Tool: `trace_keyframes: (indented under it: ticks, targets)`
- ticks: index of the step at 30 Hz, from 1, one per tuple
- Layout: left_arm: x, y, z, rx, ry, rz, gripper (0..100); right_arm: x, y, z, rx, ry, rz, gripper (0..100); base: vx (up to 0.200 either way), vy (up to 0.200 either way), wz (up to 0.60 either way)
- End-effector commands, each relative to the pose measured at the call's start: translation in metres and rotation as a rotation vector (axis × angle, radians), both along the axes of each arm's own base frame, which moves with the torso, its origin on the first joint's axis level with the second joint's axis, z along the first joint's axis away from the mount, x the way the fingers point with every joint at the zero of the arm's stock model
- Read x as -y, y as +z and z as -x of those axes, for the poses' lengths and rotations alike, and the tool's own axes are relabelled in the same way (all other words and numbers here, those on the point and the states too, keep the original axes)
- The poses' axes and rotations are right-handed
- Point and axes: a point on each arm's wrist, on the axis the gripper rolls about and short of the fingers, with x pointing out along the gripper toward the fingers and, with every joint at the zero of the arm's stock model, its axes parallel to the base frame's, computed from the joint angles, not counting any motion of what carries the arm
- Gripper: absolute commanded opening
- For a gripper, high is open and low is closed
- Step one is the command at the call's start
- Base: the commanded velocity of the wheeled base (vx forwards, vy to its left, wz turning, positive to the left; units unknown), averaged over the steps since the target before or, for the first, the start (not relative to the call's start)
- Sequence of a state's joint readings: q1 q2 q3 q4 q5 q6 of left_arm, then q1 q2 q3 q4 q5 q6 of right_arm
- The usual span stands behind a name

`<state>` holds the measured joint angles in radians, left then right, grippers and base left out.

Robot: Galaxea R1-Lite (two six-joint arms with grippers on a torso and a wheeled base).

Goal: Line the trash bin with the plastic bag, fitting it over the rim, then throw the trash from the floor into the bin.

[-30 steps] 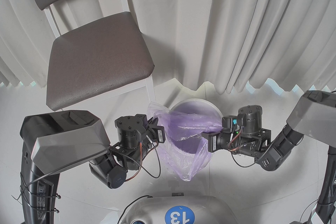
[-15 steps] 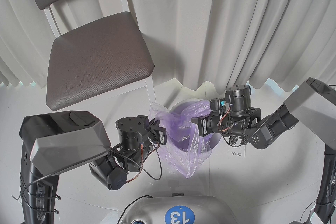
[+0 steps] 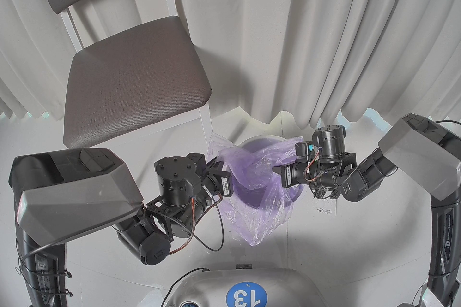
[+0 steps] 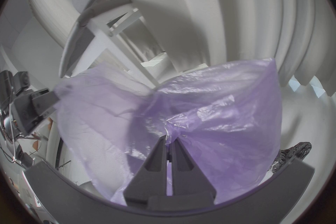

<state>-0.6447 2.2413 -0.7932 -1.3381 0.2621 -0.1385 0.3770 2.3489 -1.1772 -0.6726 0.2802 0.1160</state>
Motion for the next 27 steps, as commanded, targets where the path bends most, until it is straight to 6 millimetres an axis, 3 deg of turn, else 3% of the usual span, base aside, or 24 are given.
trace_keyframes:
  ticks: [1,6,10,18,22,27]
  targets:
    - [0.004,0.005,0.004,0.016,-0.013,0.014,0,0.019,-0.012,-0.017,-0.004,-0.036,-0.014,0,0.000,0.000,0.00]
    - [0.006,0.006,0.003,0.032,-0.017,0.030,0,0.036,-0.010,-0.028,0.012,-0.076,-0.021,0,0.000,0.000,0.00]
    - [0.010,0.000,0.004,0.018,-0.026,0.025,0,0.044,-0.005,-0.023,0.006,-0.092,-0.016,0,0.000,0.000,0.00]
    - [0.011,-0.023,-0.012,-0.007,-0.003,0.009,0,0.061,0.038,0.020,0.017,-0.090,0.011,0,0.000,0.000,0.00]
    - [0.012,-0.035,-0.021,-0.019,0.010,0.002,0,0.073,0.048,0.032,-0.004,-0.104,0.043,0,0.000,0.000,0.00]
    - [0.007,-0.032,-0.029,-0.019,0.034,0.029,0,0.091,0.057,0.039,-0.029,-0.117,0.102,0,0.000,0.000,0.00]
